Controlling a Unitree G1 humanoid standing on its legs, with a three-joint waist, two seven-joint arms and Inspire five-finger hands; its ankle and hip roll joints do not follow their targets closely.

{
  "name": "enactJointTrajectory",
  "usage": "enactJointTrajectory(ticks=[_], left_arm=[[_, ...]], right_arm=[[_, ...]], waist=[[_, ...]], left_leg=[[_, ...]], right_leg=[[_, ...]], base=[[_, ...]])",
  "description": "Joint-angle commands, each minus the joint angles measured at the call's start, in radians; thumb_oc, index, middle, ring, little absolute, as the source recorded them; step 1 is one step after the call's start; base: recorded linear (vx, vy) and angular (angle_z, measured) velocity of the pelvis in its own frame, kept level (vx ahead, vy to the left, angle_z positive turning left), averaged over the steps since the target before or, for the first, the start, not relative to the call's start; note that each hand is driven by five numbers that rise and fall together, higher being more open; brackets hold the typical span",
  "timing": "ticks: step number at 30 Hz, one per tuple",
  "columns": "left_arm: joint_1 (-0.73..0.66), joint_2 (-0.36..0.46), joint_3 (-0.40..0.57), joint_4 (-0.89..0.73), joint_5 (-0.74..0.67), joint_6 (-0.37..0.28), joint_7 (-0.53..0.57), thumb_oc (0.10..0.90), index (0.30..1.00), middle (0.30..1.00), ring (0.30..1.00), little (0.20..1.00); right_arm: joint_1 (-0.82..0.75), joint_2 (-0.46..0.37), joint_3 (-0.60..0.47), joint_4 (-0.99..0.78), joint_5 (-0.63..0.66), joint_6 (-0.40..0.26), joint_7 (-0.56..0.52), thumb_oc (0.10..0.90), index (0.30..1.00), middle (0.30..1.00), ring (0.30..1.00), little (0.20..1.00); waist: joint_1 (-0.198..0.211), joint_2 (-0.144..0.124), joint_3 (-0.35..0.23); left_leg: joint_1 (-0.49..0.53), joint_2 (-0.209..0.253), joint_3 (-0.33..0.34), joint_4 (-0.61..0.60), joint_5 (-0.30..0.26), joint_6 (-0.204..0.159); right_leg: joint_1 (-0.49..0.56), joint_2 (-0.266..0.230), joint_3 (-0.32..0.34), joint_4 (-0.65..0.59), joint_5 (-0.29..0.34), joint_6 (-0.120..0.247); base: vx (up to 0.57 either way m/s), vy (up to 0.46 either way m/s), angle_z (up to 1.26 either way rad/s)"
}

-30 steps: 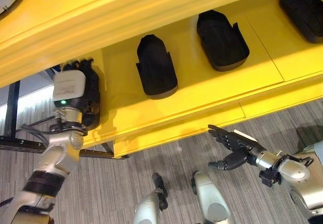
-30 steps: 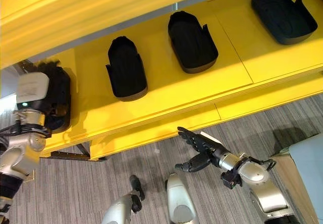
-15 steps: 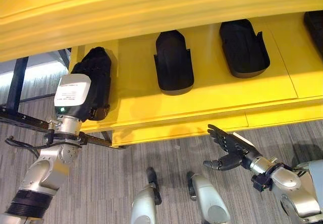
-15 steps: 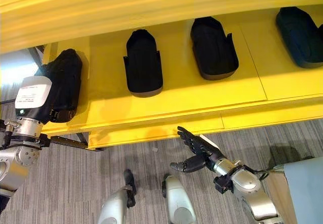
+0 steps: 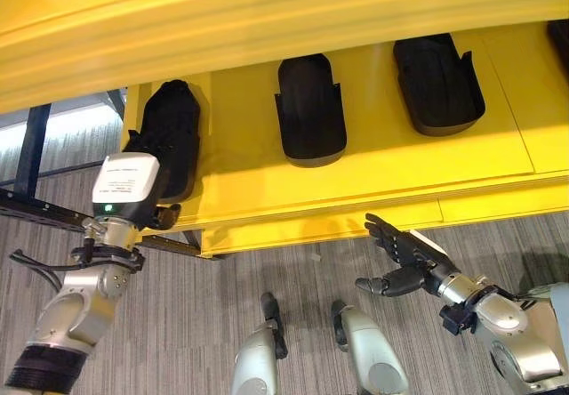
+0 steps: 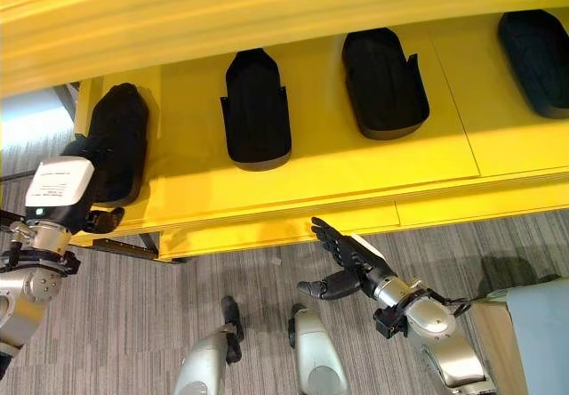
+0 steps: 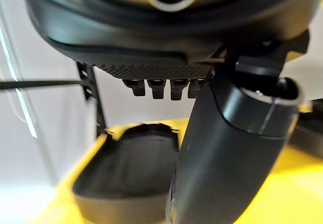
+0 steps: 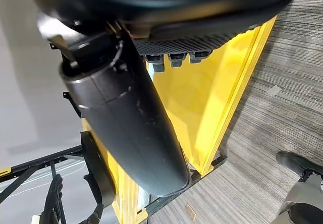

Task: Move parts from the plastic box to the shelf.

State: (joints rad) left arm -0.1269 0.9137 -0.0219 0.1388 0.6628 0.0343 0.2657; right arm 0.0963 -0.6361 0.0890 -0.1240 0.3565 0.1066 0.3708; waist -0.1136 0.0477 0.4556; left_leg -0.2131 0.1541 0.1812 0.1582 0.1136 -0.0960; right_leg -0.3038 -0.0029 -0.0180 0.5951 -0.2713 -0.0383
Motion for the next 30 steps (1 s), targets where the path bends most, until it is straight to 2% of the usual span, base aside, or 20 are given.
enactJointTrajectory(ticks=[1, 6, 9, 30], left_arm=[[-0.07, 0.117, 0.068, 0.009, 0.062, 0.091, 0.103, 0.9, 1.0, 1.0, 1.0, 1.0], [-0.093, 0.125, 0.046, 0.073, 0.112, 0.173, 0.183, 0.9, 1.0, 1.0, 1.0, 1.0], [-0.119, 0.121, 0.022, 0.086, 0.131, 0.2, 0.19, 0.9, 1.0, 1.0, 1.0, 1.0], [-0.288, 0.122, -0.219, 0.132, 0.179, 0.198, 0.034, 0.9, 1.0, 1.0, 1.0, 1.0]], right_arm=[[-0.075, -0.001, 0.017, -0.069, 0.048, -0.087, 0.002, 0.9, 1.0, 1.0, 1.0, 1.0], [-0.087, -0.003, 0.021, -0.073, 0.055, -0.069, 0.009, 0.9, 1.0, 1.0, 1.0, 1.0], [-0.092, -0.004, 0.03, -0.074, 0.054, -0.067, 0.011, 0.9, 1.0, 1.0, 1.0, 1.0], [-0.113, -0.033, 0.03, -0.061, 0.071, -0.057, 0.031, 0.9, 1.0, 1.0, 1.0, 1.0]], waist=[[-0.035, -0.019, -0.065], [-0.041, -0.021, -0.064], [-0.047, -0.024, -0.064], [-0.087, -0.025, -0.06]], left_leg=[[0.006, -0.006, -0.032, 0.09, -0.113, 0.042], [0.003, -0.002, -0.031, 0.099, -0.114, 0.042], [0.001, 0.001, -0.029, 0.102, -0.115, 0.042], [-0.002, 0.009, -0.012, 0.124, -0.123, 0.042]], right_leg=[[0.051, -0.073, -0.072, -0.062, 0.035, 0.044], [0.043, -0.07, -0.065, -0.048, 0.034, 0.041], [0.041, -0.069, -0.061, -0.045, 0.033, 0.04], [0.021, -0.069, -0.05, -0.022, 0.034, 0.039]], base=[[0.0, 0.0, 0.0], [0.0, 0.0, 0.0], [0.01, -0.003, -0.02], [0.0, 0.006, -0.02]])
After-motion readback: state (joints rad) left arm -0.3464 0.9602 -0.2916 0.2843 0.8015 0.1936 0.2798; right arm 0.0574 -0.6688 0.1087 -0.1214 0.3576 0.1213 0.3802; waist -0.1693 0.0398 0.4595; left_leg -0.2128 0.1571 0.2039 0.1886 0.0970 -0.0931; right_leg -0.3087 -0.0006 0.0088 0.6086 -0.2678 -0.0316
